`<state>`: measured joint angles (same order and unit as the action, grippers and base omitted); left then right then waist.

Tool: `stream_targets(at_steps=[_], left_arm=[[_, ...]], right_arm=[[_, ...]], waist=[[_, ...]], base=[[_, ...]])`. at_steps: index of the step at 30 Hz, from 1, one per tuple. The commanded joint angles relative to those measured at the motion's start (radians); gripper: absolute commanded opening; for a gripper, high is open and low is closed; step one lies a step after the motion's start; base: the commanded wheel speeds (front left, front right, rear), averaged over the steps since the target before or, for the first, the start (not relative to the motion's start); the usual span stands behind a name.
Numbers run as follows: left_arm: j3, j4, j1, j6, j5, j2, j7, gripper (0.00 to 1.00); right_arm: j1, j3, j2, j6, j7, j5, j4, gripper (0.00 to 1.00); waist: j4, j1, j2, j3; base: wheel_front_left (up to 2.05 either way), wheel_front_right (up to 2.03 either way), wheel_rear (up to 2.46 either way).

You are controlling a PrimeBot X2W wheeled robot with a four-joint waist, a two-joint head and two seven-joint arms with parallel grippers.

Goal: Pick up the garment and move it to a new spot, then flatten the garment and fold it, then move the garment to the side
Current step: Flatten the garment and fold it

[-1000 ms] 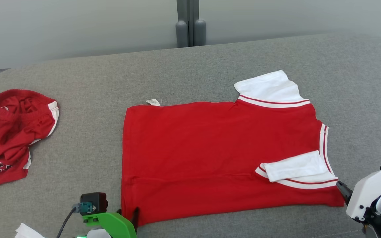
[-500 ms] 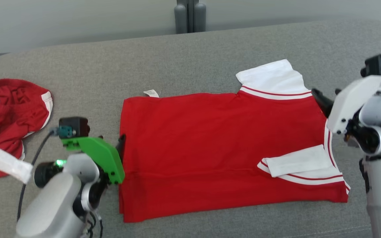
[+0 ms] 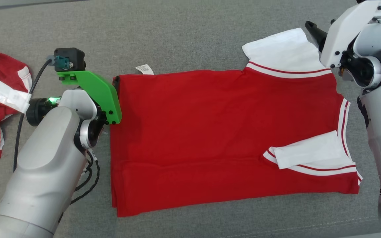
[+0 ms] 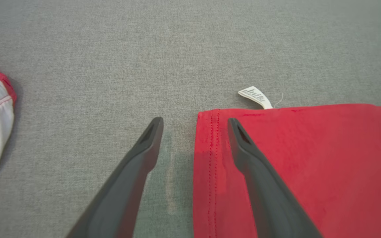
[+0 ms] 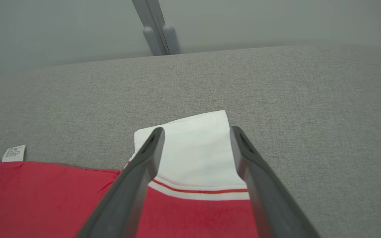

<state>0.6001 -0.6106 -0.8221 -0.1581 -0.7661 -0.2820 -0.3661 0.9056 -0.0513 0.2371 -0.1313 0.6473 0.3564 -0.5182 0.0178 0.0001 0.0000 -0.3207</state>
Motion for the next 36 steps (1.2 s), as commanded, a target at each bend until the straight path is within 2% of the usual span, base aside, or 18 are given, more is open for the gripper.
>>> stream_targets(at_steps=[1,6,12,18,19,20,21,25,32,36], left_arm=[[0.004,-0.02,-0.018,0.009,0.007,0.013,0.012,1.0],[0.015,-0.1,-0.052,0.033,0.007,0.043,0.045,1.0],[0.043,-0.178,-0.085,0.038,0.049,0.062,0.089,1.0],[0.073,-0.25,-0.106,0.069,0.059,0.084,0.081,1.0],[0.078,-0.26,-0.108,0.08,0.058,0.088,0.075,0.93],[0.081,-0.27,-0.109,0.092,0.053,0.095,0.07,0.24],[0.085,-0.283,-0.108,0.101,0.046,0.103,0.058,0.0],[0.094,-0.306,-0.107,0.116,0.04,0.12,0.057,0.0],[0.12,-0.301,-0.084,0.135,0.055,0.162,0.124,0.0],[0.134,-0.299,-0.075,0.144,0.056,0.183,0.14,0.0]], right_arm=[[0.023,-0.012,0.008,0.001,-0.014,0.007,-0.019,1.0],[0.082,-0.064,0.016,0.001,-0.039,0.034,-0.085,1.0],[0.114,-0.107,0.036,0.001,-0.067,0.053,-0.132,1.0],[0.142,-0.122,0.055,0.001,-0.071,0.068,-0.188,1.0],[0.147,-0.122,0.057,0.001,-0.074,0.069,-0.196,1.0],[0.151,-0.114,0.057,0.001,-0.078,0.074,-0.211,1.0],[0.153,-0.108,0.059,0.001,-0.079,0.073,-0.227,1.0],[0.17,-0.082,0.081,0.001,-0.103,0.059,-0.271,1.0],[0.221,0.008,0.11,0.001,-0.135,-0.019,-0.383,1.0],[0.23,-0.009,0.122,0.001,-0.109,-0.066,-0.417,1.0]], waist=[[0.009,-0.0001,0.0,-0.036],[0.01,-0.0001,0.0,-0.057],[0.007,-0.0001,0.0,-0.07],[0.001,-0.0001,0.0,-0.093],[0.0,-0.0001,0.0,-0.098],[-0.001,-0.0001,0.0,-0.104],[-0.004,-0.0001,0.0,-0.11],[-0.028,-0.0001,0.0,-0.131],[-0.085,-0.0001,0.0,-0.168],[-0.116,-0.0001,0.0,-0.186]], base=[[0.0,0.0,0.0],[0.0,0.0,0.0],[0.0,0.0,0.0],[0.0,0.0,0.0],[0.0,0.0,0.0],[0.0,0.0,0.0],[0.0,0.0,0.0],[0.0,0.0,0.0],[0.0,0.0,0.0],[0.0,0.0,0.0]])
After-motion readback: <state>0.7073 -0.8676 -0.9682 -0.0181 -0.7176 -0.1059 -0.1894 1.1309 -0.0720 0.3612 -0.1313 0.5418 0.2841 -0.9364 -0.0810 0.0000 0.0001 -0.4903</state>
